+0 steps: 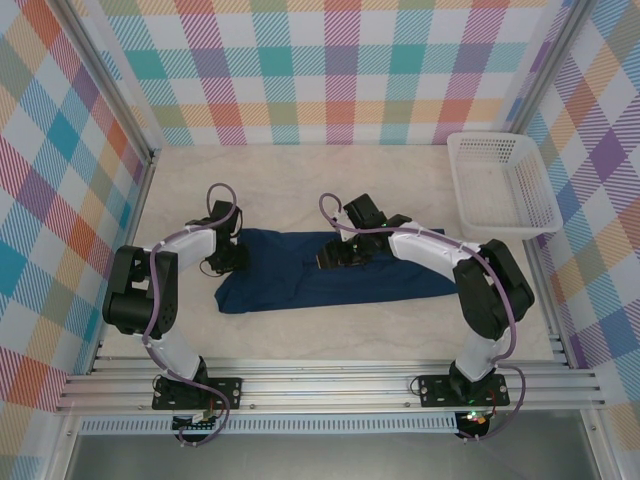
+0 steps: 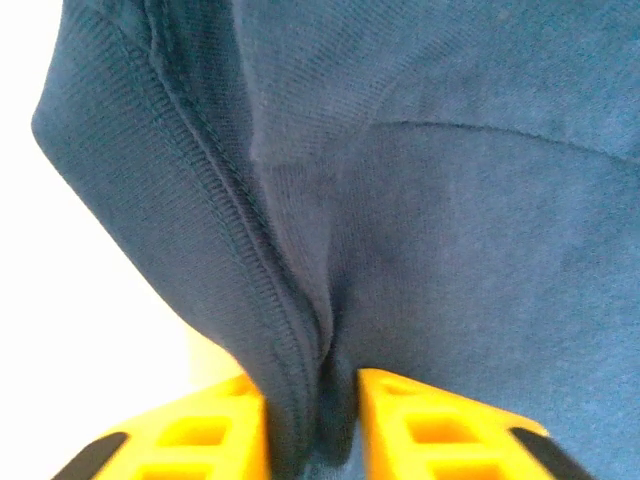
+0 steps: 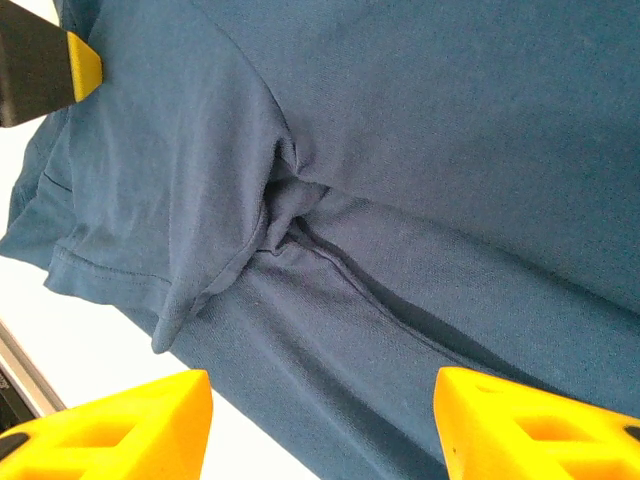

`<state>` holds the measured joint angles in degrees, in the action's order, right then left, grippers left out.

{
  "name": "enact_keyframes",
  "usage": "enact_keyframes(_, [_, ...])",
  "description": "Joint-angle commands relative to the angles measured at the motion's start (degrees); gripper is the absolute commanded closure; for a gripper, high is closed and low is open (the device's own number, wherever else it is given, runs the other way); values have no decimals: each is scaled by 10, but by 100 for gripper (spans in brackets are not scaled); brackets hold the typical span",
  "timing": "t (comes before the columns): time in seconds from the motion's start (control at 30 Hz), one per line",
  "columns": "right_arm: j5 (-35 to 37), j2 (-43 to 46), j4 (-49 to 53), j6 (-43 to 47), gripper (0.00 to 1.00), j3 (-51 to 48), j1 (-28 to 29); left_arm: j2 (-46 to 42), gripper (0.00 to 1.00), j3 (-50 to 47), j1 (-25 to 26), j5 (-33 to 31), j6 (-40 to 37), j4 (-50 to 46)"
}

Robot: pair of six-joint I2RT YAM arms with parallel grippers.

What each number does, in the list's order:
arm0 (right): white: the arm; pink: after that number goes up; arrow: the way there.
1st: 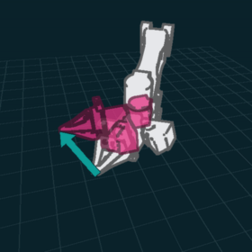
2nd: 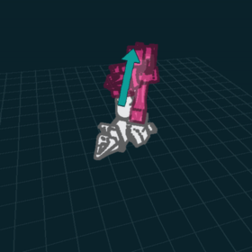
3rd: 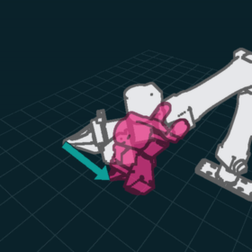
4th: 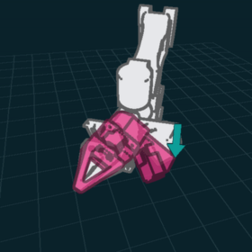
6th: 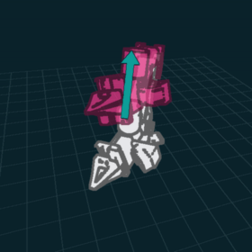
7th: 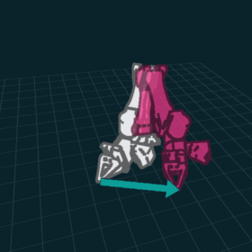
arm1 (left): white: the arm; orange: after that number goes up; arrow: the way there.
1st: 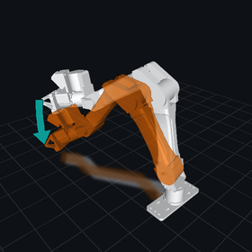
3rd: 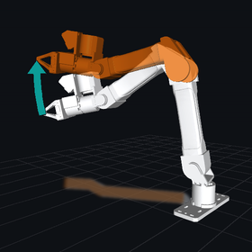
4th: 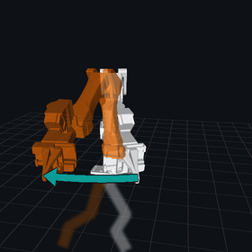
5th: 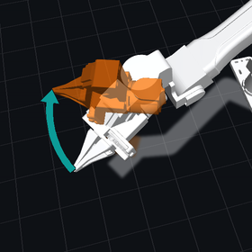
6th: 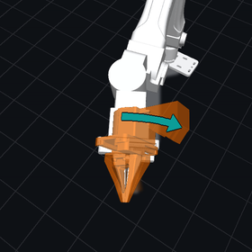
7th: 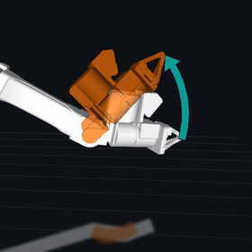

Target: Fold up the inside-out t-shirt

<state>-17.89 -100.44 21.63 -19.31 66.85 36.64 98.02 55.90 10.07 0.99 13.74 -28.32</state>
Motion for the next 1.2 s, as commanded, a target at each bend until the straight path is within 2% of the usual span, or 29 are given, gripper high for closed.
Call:
enact_keyframes(0.0, [-12,-15,-3,-8,40,14,-3,29,81,-31,24,141,20,54])
enact_keyframes(0.13, [-9,-17,1,-9,40,17,-3,24,87,-40,24,158,32,71])
enact_keyframes(0.27, [-8,-19,3,-11,40,19,-3,11,100,-44,24,171,37,84])
enact_keyframes(0.47, [5,-16,12,-5,40,19,-3,-48,100,-59,9,115,62,73])
enact_keyframes(0.67, [27,-9,23,7,41,22,-3,-96,100,-76,-30,100,85,50])
enact_keyframes(0.93, [15,-21,18,1,41,22,-4,-80,100,-70,-40,65,71,16])
enact_keyframes(1.07, [13,-23,16,-2,41,21,-3,-83,81,-65,-39,71,69,13])
enact_keyframes(1.17, [12,-25,14,-4,41,18,-3,-95,57,-73,-40,77,69,23])
